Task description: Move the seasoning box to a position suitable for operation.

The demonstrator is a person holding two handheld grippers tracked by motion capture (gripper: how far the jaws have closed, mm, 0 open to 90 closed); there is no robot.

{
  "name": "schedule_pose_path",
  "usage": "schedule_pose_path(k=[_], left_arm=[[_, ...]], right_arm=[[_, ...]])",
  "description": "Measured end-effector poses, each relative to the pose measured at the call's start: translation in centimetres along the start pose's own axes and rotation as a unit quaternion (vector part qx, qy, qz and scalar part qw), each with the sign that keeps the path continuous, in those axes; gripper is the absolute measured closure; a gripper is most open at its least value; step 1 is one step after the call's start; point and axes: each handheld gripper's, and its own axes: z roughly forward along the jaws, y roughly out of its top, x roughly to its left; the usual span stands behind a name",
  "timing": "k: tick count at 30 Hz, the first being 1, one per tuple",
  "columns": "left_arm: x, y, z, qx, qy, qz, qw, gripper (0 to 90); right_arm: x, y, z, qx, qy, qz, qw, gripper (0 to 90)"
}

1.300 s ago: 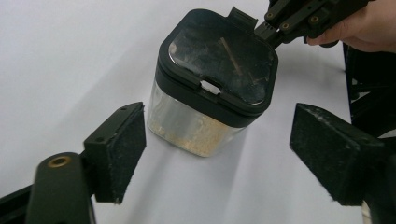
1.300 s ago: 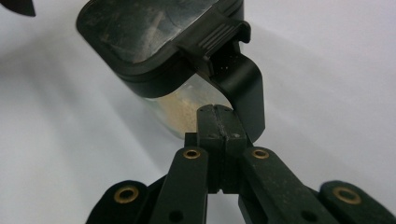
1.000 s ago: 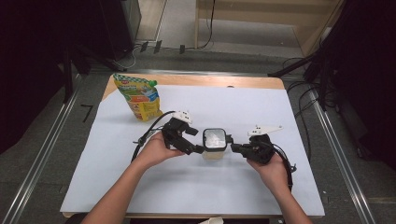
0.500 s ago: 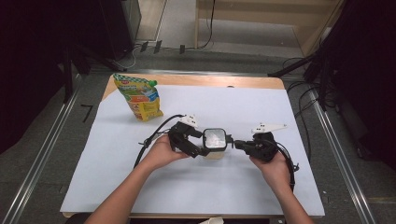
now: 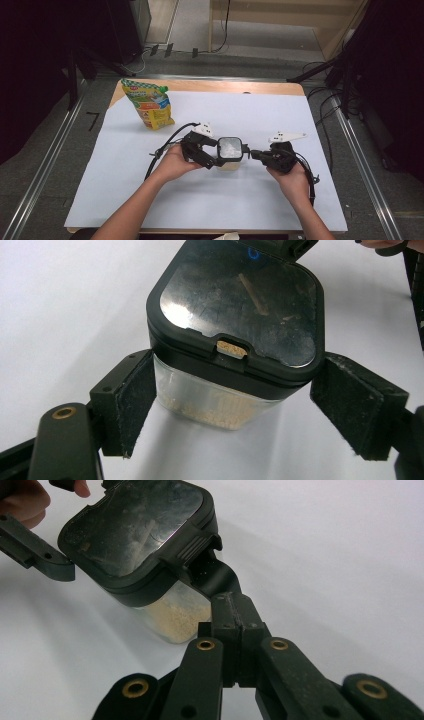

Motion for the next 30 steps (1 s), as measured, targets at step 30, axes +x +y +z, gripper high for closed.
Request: schedule_pose_path(k=[30], left_arm=[[1.6,0.2,1.1,-0.001,-0.043,0.054,0.9976,14.5]], right_arm=[[0.2,0.1,0.1,0.001,-0.004,-0.001,1.0,90.0]])
